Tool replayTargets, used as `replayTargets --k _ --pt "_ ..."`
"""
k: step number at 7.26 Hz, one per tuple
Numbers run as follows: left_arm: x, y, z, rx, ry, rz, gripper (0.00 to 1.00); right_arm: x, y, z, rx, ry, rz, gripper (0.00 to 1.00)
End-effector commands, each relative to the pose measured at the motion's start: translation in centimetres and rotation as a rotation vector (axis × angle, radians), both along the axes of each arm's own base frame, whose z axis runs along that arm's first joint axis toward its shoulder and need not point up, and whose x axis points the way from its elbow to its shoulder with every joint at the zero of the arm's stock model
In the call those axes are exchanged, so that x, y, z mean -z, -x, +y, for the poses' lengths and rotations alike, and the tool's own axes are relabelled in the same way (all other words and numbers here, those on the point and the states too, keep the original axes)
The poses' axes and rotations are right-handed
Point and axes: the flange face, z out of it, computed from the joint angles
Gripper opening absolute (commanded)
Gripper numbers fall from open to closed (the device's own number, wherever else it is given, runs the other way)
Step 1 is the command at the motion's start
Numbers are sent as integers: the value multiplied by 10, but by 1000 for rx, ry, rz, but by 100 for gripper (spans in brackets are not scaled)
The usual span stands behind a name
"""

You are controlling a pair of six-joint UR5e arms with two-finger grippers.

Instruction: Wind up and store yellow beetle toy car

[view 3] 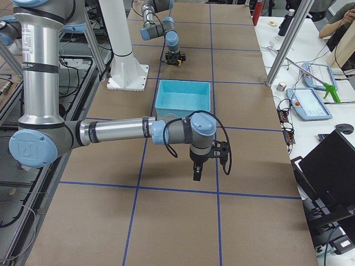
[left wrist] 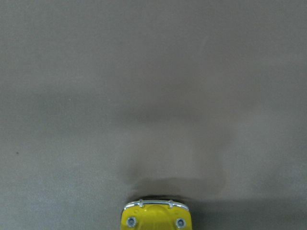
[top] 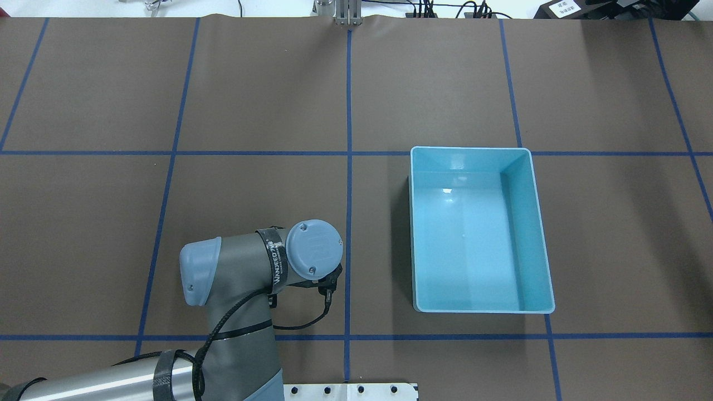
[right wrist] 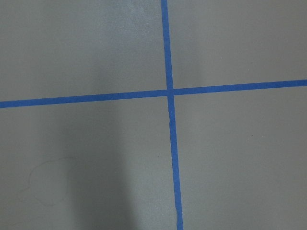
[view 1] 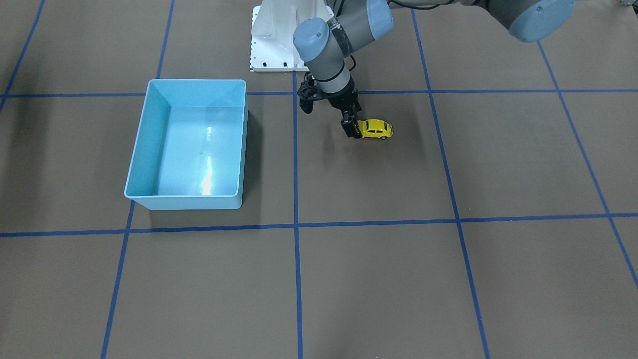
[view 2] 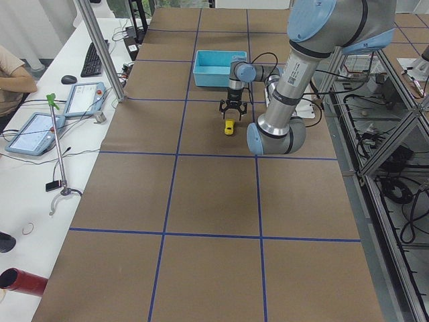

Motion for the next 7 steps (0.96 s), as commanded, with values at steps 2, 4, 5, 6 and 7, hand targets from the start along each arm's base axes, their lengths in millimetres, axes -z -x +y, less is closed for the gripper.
replayTargets --k 2,4,5,6,7 --pt "-2 -1 -3 0 -2 6 86 0 0 0 0 1 0 100" --pt "-3 3 -11 13 -3 6 85 0 0 0 0 1 0 100" --pt "-3 5 -14 16 -3 6 84 0 0 0 0 1 0 100" --pt "-2 6 -16 19 -4 8 84 0 0 0 0 1 0 100" --pt "-2 7 -19 24 -6 15 83 1 0 0 0 0 0 100"
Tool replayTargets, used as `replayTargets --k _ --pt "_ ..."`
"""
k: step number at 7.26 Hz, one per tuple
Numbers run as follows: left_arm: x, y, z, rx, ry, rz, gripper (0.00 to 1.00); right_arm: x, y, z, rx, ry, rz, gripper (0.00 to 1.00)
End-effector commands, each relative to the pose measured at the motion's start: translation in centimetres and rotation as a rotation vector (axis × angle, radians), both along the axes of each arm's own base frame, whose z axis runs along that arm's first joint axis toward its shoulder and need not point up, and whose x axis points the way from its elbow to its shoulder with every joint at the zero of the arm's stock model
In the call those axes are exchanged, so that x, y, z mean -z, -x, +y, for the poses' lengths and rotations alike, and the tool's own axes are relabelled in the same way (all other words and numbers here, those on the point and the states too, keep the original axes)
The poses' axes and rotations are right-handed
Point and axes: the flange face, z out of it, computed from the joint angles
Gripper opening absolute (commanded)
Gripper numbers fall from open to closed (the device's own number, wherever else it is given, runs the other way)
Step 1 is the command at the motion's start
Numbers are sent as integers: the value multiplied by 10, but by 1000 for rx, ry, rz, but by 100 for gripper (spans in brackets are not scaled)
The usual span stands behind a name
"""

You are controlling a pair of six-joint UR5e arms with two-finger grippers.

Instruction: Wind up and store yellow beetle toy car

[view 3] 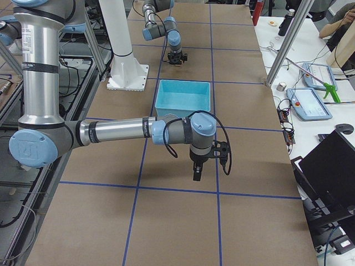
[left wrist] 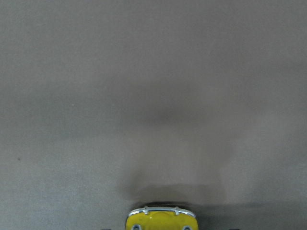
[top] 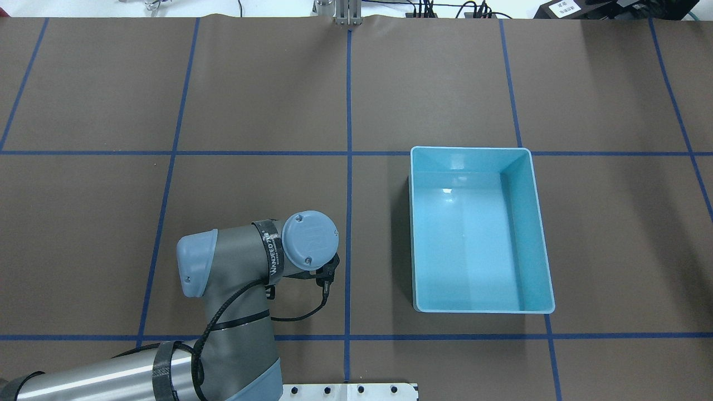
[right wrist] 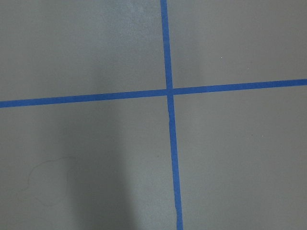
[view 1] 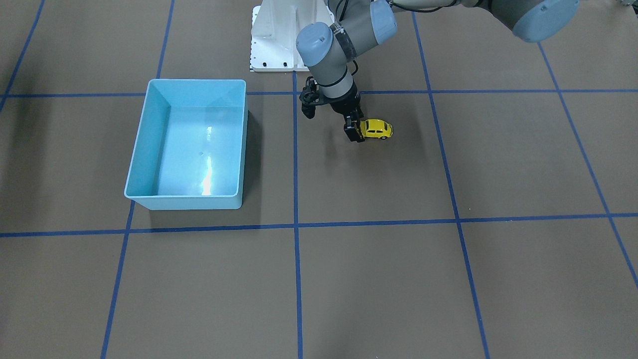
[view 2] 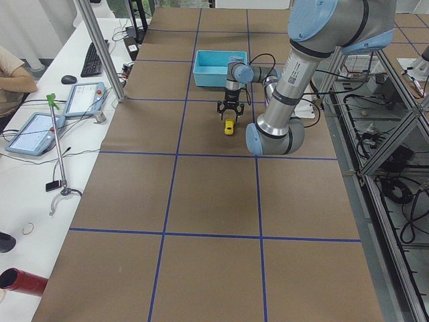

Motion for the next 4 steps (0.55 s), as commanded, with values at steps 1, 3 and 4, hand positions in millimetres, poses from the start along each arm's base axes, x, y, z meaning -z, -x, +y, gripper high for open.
replayTargets --k 1,3,4 --pt "2 1 -4 5 -2 10 83 0 0 0 0 0 0 100" --pt "1 0 -3 6 5 11 66 0 0 0 0 0 0 100" --pt "-1 -1 -2 2 10 14 66 0 0 0 0 0 0 100"
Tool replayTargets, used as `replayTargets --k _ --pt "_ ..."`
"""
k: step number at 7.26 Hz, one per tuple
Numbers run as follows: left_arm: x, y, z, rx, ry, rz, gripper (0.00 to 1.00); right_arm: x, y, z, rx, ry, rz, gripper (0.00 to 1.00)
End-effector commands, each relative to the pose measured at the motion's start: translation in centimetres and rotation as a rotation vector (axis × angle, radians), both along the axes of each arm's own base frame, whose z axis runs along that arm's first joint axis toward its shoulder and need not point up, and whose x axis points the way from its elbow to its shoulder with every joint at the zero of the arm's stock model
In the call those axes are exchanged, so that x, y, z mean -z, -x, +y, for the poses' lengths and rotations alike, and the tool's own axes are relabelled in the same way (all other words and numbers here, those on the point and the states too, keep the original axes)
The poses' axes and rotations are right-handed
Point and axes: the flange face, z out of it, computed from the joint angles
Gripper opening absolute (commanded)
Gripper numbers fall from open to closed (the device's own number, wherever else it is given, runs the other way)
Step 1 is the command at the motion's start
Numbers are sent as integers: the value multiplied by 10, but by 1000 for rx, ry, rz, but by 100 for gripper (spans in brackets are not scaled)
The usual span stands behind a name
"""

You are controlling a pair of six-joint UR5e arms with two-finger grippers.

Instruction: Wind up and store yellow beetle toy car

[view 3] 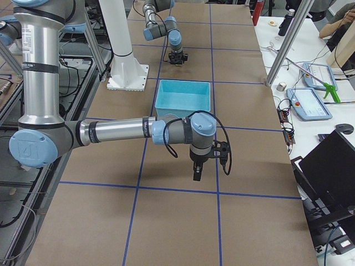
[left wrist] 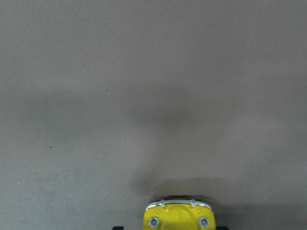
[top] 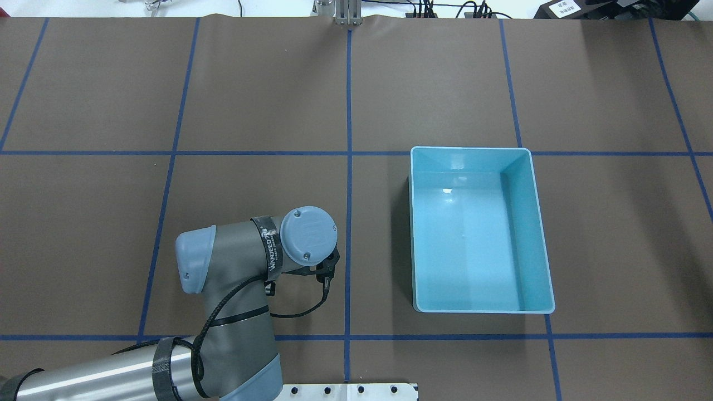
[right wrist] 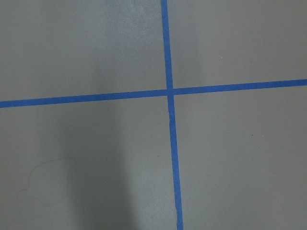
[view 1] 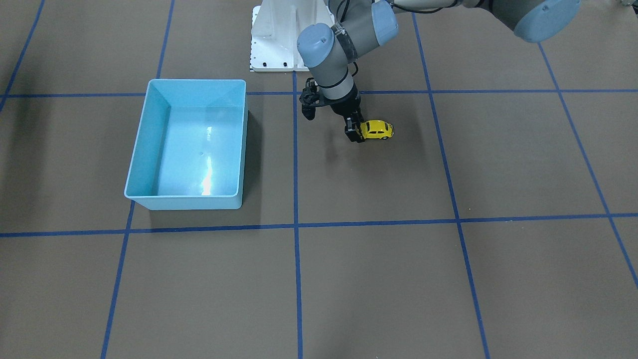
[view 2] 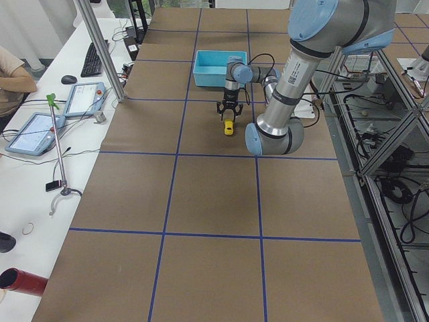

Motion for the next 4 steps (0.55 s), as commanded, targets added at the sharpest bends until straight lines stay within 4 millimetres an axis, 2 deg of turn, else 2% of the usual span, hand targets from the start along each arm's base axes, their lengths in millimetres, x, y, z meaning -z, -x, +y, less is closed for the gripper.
replayTargets --k 1,4 --pt "-2 -2 1 -4 9 2 66 1 0 0 0 -1 -1 100" --pt "-3 -2 1 -3 11 1 68 0 0 0 0 0 -1 100"
